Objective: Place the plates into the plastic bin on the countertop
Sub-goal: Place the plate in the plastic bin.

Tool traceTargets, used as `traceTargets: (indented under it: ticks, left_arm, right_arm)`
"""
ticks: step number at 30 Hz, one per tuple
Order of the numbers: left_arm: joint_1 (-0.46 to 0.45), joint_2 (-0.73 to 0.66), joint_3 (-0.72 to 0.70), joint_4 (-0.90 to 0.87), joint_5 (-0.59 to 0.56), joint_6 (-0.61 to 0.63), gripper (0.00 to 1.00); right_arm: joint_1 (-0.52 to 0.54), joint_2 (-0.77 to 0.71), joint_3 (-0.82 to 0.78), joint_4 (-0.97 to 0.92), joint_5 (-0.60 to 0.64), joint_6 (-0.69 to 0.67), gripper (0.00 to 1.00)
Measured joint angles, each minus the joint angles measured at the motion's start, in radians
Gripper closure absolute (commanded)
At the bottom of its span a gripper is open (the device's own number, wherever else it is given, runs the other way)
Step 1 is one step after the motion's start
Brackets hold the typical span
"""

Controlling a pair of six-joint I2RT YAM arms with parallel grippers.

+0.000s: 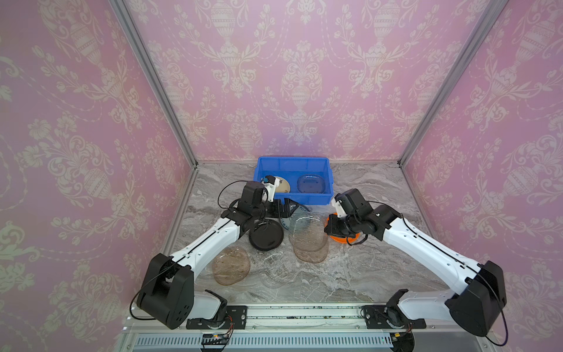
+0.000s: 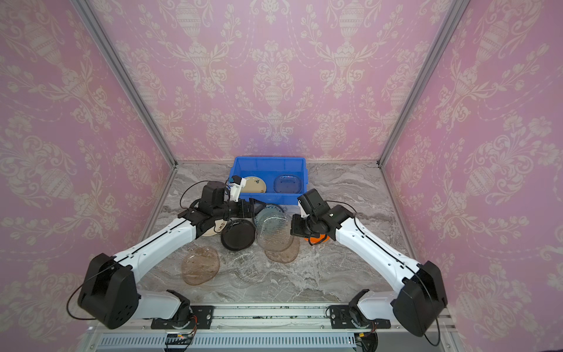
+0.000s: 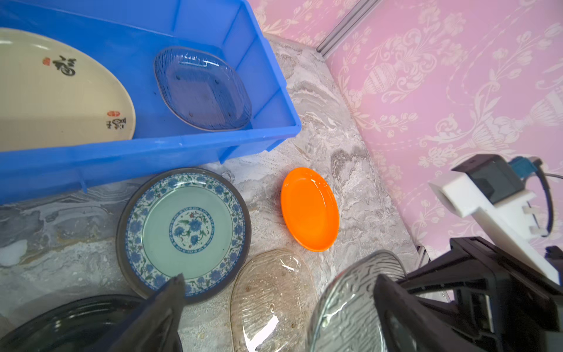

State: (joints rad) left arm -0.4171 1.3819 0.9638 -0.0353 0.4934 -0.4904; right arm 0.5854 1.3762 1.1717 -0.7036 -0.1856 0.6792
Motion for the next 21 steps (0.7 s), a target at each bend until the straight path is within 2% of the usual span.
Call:
traceTargets:
  ticks: [4,7,10,14,20,21]
  left_arm:
    - [0.039,0.000,0.038,0.034,0.029,-0.005,0.08]
    - [0.058,0.008,0.061,0.047,0.044,-0.014,0.13]
    - [0.074,0.025,0.069,0.065,0.056,-0.027,0.14]
    - [0.090,0.042,0.070,0.070,0.060,-0.032,0.15]
    - [0.121,0.073,0.070,0.080,0.071,-0.049,0.23]
    - [0.125,0.081,0.070,0.086,0.075,-0.050,0.27]
  right_arm:
    - [-0.042,0.138,0.138,0.038,-0.009,-0.054,1.00]
    - [-0.080,0.210,0.192,0.069,-0.042,-0.075,1.00]
    - [-0.115,0.265,0.232,0.094,-0.082,-0.085,1.00]
    - [-0.150,0.294,0.256,0.130,-0.150,-0.090,1.00]
    - [-0.164,0.299,0.272,0.172,-0.247,-0.100,1.00]
    - [-0.164,0.301,0.275,0.176,-0.261,-0.101,1.00]
